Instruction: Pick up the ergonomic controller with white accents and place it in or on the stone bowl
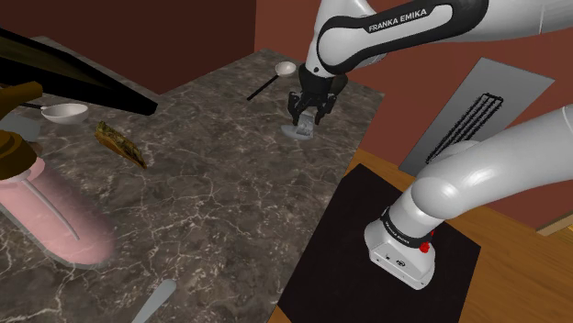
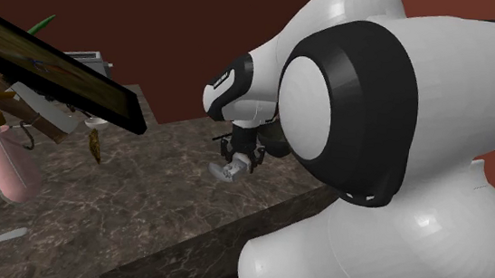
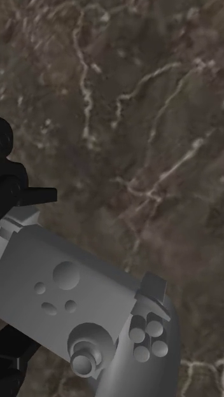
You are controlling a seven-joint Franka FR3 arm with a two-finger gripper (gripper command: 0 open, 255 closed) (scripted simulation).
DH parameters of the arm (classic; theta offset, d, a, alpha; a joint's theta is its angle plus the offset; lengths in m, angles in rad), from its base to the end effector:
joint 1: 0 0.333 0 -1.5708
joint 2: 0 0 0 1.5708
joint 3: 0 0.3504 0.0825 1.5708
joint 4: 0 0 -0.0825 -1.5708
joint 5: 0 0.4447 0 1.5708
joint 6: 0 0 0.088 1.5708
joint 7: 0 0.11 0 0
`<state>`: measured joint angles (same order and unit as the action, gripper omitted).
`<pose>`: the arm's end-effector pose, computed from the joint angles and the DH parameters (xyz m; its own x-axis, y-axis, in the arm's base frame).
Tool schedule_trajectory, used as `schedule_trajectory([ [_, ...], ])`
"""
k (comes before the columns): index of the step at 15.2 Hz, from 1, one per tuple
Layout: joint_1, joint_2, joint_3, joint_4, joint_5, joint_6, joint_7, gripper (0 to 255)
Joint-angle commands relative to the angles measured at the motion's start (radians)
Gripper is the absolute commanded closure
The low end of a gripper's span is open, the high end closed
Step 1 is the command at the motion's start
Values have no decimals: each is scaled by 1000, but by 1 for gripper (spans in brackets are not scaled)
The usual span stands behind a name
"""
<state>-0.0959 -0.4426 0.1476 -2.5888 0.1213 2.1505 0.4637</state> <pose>0.4307 0.0258 0.4006 0.8812 -0.4725 -0.0164 -0.4727 -0.8805 -0.0349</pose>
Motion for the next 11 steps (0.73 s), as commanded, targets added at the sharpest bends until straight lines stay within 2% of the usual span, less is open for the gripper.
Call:
schedule_trajectory([
  [1, 0, 0, 0, 0, 0, 0, 0, 255],
  [7, 0, 0, 0, 0, 0, 0, 0, 255],
  [11, -1, -25, -4, 36, -3, -61, 2, 255],
])
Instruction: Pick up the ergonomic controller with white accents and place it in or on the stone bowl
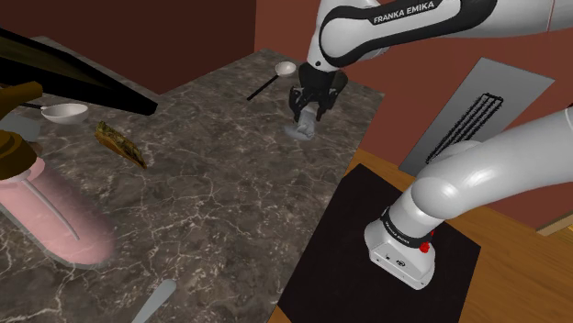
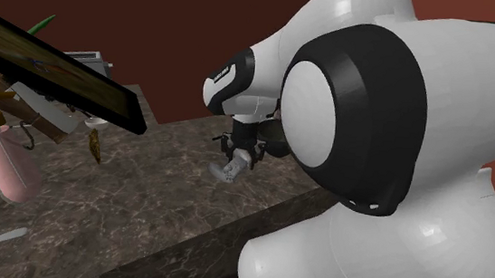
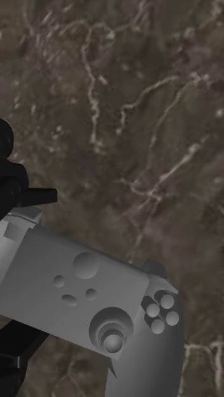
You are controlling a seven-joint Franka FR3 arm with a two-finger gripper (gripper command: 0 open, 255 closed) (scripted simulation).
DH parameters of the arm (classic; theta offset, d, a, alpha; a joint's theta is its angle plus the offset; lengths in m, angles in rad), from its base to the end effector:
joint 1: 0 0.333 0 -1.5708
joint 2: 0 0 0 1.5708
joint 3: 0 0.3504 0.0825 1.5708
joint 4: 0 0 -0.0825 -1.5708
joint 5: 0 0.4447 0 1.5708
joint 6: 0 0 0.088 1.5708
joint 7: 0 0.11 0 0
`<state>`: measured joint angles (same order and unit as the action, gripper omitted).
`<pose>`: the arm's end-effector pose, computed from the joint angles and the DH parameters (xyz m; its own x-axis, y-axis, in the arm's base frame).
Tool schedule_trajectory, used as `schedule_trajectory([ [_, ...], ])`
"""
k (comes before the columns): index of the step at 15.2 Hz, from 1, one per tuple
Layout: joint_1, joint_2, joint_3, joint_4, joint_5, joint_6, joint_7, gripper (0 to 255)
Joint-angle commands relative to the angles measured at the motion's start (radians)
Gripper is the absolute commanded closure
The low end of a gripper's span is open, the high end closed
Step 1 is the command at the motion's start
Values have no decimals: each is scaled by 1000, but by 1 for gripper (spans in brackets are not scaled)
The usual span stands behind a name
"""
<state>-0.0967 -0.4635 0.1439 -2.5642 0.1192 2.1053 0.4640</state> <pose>0.4310 0.0253 0.4181 0.8812 -0.4725 -0.0161 -0.4727 -0.8805 -0.0350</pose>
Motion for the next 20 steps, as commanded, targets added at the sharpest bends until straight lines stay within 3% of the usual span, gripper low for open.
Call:
schedule_trajectory([
  [1, 0, -10, -1, 21, -1, -31, 2, 255],
  [20, -5, -62, -17, 238, -15, -301, 12, 255],
])
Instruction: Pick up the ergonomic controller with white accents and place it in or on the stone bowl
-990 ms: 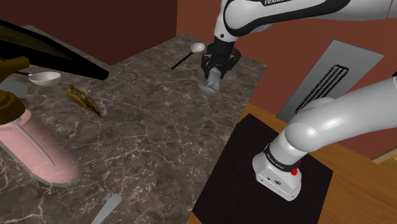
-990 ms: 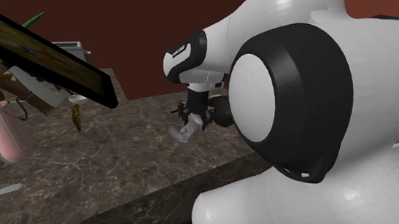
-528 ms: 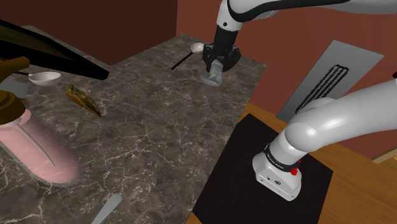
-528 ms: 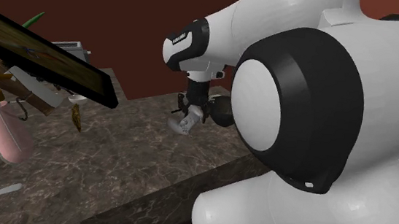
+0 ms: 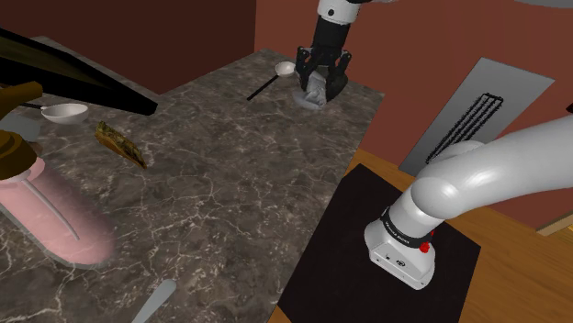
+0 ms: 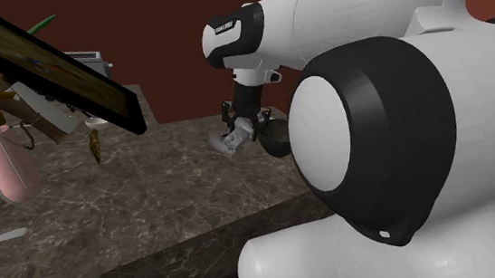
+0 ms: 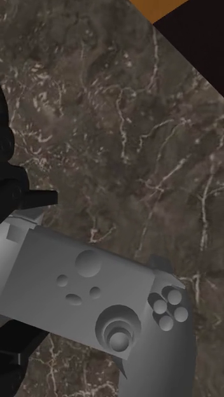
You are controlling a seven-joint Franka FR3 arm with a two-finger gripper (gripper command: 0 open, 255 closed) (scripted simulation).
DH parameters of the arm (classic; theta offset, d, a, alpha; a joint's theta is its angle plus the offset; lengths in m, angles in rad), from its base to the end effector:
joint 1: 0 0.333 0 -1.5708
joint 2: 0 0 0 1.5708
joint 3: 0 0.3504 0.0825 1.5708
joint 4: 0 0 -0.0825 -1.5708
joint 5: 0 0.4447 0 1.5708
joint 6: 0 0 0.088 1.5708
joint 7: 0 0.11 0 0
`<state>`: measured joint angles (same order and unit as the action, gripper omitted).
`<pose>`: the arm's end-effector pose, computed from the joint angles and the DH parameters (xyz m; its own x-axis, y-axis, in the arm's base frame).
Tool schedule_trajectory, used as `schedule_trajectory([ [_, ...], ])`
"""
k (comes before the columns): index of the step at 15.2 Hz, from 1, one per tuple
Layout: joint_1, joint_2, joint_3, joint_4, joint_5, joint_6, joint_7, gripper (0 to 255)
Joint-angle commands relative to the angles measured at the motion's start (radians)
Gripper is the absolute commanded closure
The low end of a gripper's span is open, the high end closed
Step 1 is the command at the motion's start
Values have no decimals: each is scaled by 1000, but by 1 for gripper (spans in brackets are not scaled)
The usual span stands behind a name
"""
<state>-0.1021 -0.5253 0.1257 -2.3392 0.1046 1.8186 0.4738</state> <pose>0.4363 0.0248 0.5390 0.8812 -0.4725 -0.0162 -0.4728 -0.8805 -0.0350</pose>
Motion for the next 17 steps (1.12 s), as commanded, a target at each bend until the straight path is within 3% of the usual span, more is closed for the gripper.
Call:
schedule_trajectory([
  [1, 0, -1, 0, 27, -1, -27, 3, 255],
  [9, -2, 4, -5, 133, -6, -128, 8, 255],
  [17, -69, 151, -129, 247, -67, -105, -161, 255],
])
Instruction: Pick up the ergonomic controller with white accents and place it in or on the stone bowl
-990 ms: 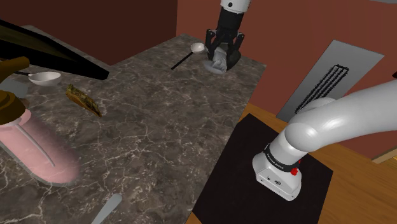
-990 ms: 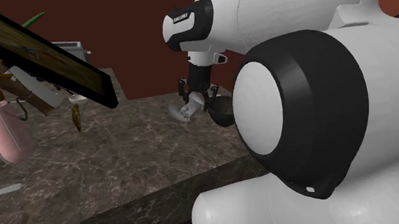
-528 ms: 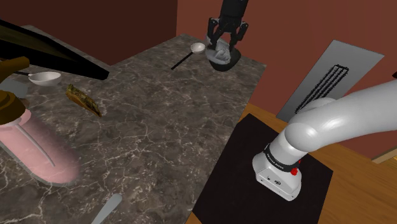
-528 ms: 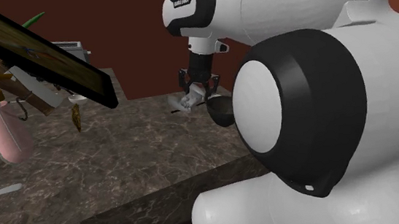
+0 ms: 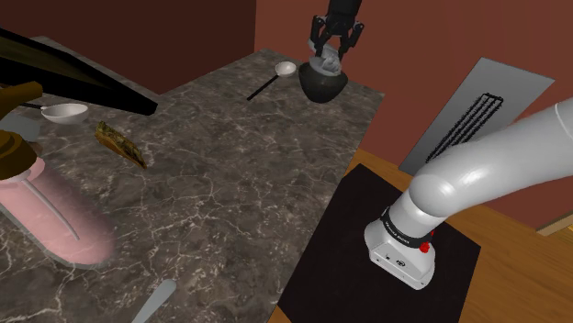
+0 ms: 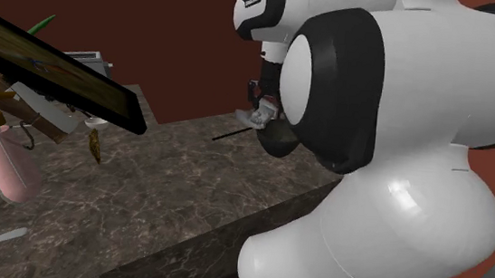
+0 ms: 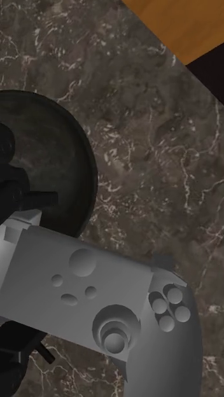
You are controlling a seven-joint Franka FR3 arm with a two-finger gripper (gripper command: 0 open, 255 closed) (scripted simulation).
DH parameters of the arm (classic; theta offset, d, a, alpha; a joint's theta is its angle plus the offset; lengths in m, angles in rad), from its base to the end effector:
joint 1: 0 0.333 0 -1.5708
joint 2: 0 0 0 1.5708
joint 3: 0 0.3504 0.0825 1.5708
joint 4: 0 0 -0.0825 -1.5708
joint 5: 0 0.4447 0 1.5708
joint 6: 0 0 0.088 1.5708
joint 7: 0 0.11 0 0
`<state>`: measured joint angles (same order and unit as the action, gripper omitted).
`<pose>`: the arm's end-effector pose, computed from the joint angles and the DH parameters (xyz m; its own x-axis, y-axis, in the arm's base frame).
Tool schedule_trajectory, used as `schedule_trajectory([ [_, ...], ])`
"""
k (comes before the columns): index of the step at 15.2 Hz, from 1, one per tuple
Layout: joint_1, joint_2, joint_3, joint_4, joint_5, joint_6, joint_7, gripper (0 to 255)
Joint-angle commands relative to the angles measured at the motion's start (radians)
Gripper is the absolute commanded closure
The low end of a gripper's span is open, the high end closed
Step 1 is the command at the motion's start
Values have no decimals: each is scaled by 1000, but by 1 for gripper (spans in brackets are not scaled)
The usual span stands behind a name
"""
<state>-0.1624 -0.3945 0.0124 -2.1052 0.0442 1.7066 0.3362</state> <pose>0.4763 -0.0668 0.5976 0.8808 -0.4731 -0.0169 -0.4734 -0.8801 -0.0354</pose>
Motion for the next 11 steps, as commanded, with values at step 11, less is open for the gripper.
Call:
schedule_trajectory([
  [11, -64, 200, -117, 144, -27, 50, -177, 255],
])
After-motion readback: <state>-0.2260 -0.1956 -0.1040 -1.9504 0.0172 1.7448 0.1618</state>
